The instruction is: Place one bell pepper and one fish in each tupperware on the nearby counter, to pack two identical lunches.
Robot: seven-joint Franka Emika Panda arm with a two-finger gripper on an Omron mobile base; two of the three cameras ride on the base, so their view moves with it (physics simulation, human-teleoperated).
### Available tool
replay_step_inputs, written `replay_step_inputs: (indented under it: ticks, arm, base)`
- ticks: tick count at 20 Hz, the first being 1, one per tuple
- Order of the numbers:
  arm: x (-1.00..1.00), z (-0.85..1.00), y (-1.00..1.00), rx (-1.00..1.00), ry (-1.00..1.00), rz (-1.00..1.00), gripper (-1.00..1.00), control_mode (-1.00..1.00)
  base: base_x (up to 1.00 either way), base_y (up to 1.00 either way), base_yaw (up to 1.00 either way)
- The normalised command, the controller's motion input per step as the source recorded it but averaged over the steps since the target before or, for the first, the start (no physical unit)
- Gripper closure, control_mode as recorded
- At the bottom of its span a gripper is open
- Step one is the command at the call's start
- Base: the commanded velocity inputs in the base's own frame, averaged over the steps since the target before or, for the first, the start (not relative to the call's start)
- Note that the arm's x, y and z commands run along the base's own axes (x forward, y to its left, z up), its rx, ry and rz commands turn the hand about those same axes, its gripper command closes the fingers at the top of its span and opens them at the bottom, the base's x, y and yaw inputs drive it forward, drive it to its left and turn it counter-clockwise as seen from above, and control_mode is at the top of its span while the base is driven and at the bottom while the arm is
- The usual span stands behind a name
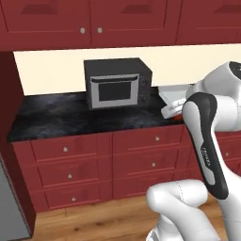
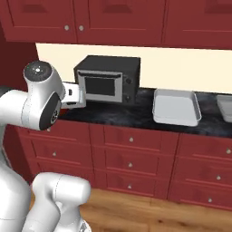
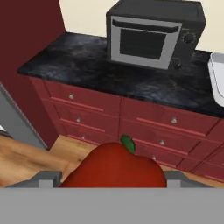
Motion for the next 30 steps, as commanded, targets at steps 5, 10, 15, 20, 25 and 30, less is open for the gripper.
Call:
replay_step_inputs:
  ticks: [5,10,15,20,25,30]
  arm:
    - [0.0,0.0,0.0,0.0,0.0,0.0,1.0,1.0]
    - [0.0,0.0,0.0,0.0,0.0,0.0,1.0,1.0]
    - [0.0,0.0,0.0,0.0,0.0,0.0,1.0,1.0]
    - [0.0,0.0,0.0,0.0,0.0,0.0,1.0,1.0]
    - [0.0,0.0,0.0,0.0,0.0,0.0,1.0,1.0]
    - [0.0,0.0,0.0,0.0,0.0,0.0,1.0,1.0]
  base:
    - [0.0,-1.0,0.0]
    - [0.0,-1.0,0.0]
    - [0.0,-1.0,0.0]
    - [0.01,-1.0,0.0]
    - [0.57,-0.71,0.0]
    - [1.0,-0.08,0.0]
